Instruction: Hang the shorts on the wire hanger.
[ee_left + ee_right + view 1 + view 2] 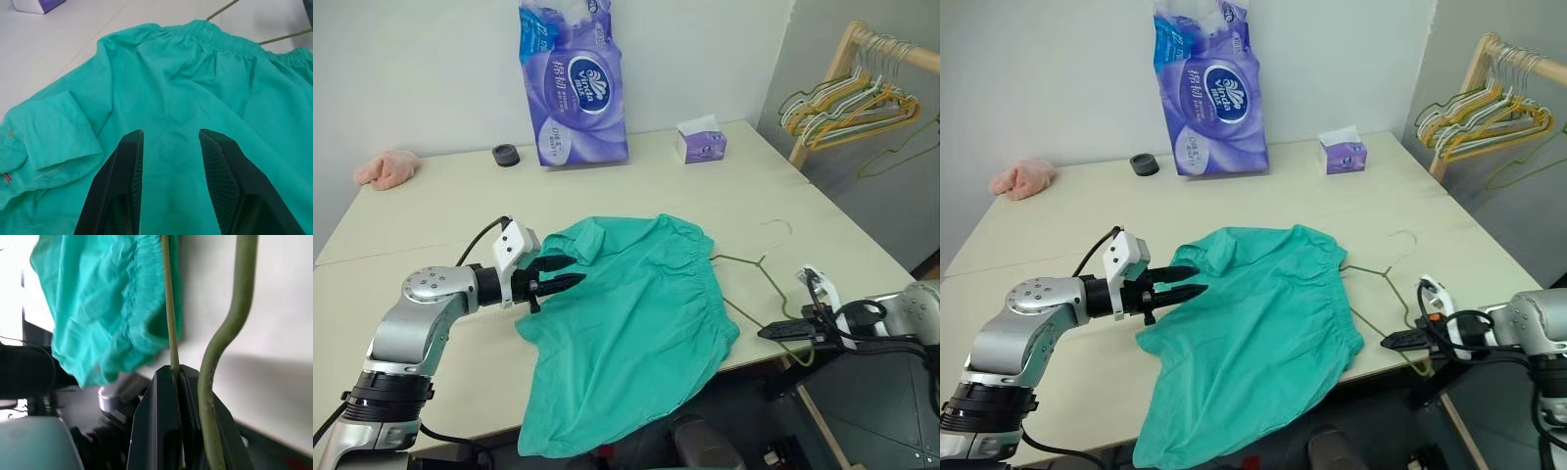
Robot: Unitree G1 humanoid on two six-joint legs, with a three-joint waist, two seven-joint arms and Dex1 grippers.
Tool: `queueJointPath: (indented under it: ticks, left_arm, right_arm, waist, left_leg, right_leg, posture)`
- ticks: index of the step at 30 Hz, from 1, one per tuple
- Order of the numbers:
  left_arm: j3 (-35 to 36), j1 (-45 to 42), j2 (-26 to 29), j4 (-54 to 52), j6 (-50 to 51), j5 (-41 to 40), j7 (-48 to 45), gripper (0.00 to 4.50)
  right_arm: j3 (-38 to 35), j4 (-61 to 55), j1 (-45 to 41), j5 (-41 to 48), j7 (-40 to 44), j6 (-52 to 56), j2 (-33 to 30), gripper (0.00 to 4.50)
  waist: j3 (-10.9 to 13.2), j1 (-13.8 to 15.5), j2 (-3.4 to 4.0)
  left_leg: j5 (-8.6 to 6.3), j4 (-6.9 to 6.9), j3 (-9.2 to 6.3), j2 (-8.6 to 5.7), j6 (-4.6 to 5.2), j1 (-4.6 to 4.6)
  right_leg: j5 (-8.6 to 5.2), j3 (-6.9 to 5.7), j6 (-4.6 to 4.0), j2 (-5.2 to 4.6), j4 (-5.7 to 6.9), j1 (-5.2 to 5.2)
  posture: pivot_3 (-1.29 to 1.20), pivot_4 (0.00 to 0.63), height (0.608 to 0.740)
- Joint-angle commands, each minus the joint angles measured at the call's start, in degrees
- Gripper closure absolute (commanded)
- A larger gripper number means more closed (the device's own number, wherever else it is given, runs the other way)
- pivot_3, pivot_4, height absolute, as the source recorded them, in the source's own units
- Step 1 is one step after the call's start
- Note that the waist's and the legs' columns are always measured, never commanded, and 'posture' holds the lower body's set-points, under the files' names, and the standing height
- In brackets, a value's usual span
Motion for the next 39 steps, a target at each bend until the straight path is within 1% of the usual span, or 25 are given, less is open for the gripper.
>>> queueJointPath:
  ticks: [1, 9, 14, 18, 22, 23, 27, 30, 35, 38, 39]
  left_arm:
    - [1.8, -0.1, 0.0, -1.4, -1.1, 0.0, 0.8, 2.61]
    - [2.0, 0.6, -0.6, -2.1, -1.4, -0.1, 2.3, 2.61]
    - [2.3, 0.5, -1.1, -1.8, -2.0, 0.2, 3.5, 2.61]
    - [2.2, -0.4, -1.9, -1.3, -2.7, 0.6, 4.8, 2.61]
    - [2.6, -0.6, -2.1, -1.0, -3.1, 0.8, 5.6, 2.61]
    - [2.7, -0.7, -2.1, -0.8, -3.1, 0.7, 5.7, 2.61]
    - [3.5, -1.1, -2.2, -0.6, -3.1, 0.4, 6.4, 2.61]
    - [5.0, -2.6, -2.4, 0.4, -2.4, -0.4, 7.5, 2.61]
    - [7.4, -6.5, -2.1, 2.6, -0.6, -1.5, 9.0, 2.61]
    - [8.0, -8.8, -1.0, 3.6, 0.5, -2.3, 7.9, 2.03]
    - [8.0, -9.3, -0.8, 3.8, 0.5, -2.3, 7.7, 1.74]
  right_arm:
    - [-3.7, 3.3, -4.0, -0.7, -4.4, 1.1, 3.3, 4.50]
    - [-9.3, 12.0, -10.9, -4.0, -14.0, -0.1, 14.3, 4.50]
    - [-10.5, 14.0, -13.8, -5.0, -16.7, -2.5, 17.3, 4.50]
    - [-9.7, 14.4, -13.7, -5.1, -18.2, -0.9, 18.4, 4.50]
    - [-9.5, 13.5, -15.9, -5.9, -17.8, -8.0, 19.0, 4.50]
    - [-8.8, 13.0, -16.4, -6.2, -17.3, -9.5, 18.8, 4.50]
    - [-2.0, 6.1, -15.1, -7.6, -13.0, -16.7, 16.4, 4.50]
    - [4.7, -0.6, -13.3, -11.6, -10.5, -26.0, 14.5, 4.50]
    - [9.6, -7.4, -13.0, -15.3, -9.9, -34.5, 14.7, 4.50]
    - [10.8, -9.6, -13.0, -15.6, -9.2, -35.5, 14.4, 4.50]
    - [11.1, -9.8, -13.0, -15.8, -8.9, -36.0, 14.3, 4.50]
  waist:
    - [0.0, 0.1, 0.01]
    - [0.0, 0.1, 0.04]
    - [-0.1, 0.1, 0.07]
    - [-0.2, 0.1, 0.08]
    - [-0.2, 0.1, 0.10]
    - [-0.2, 0.1, 0.14]
    - [-0.2, 0.0, 0.16]
    - [-0.3, 0.1, 0.15]
    - [-0.3, 0.1, 0.14]
    - [-0.4, 0.1, 0.13]
    - [-0.4, 0.1, 0.13]
  left_leg:
    - [0.00, 0.00, 0.00, -0.01, 0.00, 0.00]
    - [0.00, 0.00, -0.02, -0.02, 0.00, -0.02]
    - [0.00, 0.01, -0.02, -0.03, 0.00, -0.04]
    - [0.00, 0.01, -0.04, -0.03, 0.00, -0.04]
    - [0.00, 0.01, -0.05, -0.03, 0.00, -0.05]
    - [0.00, 0.01, -0.05, -0.04, 0.00, -0.05]
    - [0.00, 0.00, -0.07, -0.04, 0.00, -0.06]
    - [0.00, 0.01, -0.08, -0.03, 0.00, -0.07]
    - [0.01, 0.04, -0.11, -0.04, -0.01, -0.08]
    - [0.01, 0.04, -0.13, -0.04, -0.01, -0.10]
    - [0.01, 0.04, -0.13, -0.05, -0.01, -0.10]
  right_leg:
    - [0.06, 0.00, -0.10, -0.01, 0.00, -0.01]
    - [0.13, -0.02, -0.20, -0.03, 0.05, -0.02]
    - [0.16, -0.03, -0.16, -0.05, 0.06, -0.03]
    - [0.17, -0.05, -0.15, -0.06, 0.06, -0.03]
    - [0.18, -0.05, -0.14, -0.06, 0.07, -0.04]
    - [0.18, -0.05, -0.14, -0.06, 0.07, -0.04]
    - [0.18, -0.07, -0.13, -0.05, 0.07, -0.07]
    - [0.18, -0.09, -0.13, -0.05, 0.07, -0.06]
    - [0.19, -0.11, -0.10, -0.06, 0.07, -0.07]
    - [0.20, -0.13, -0.10, -0.08, 0.06, -0.08]
    - [0.20, -0.13, -0.11, -0.09, 0.07, -0.08]
  posture:
    - [-0.32, 0.048, 0.740]
    - [-0.30, 0.036, 0.740]
    - [-0.29, 0.028, 0.740]
    - [-0.29, 0.021, 0.740]
    - [-0.29, 0.019, 0.740]
    - [-0.29, 0.016, 0.740]
    - [-0.29, 0.013, 0.740]
    - [-0.29, 0.006, 0.740]
    - [-0.29, 0.001, 0.740]
    - [-0.29, 0.001, 0.740]
    - [-0.29, 0.001, 0.740]
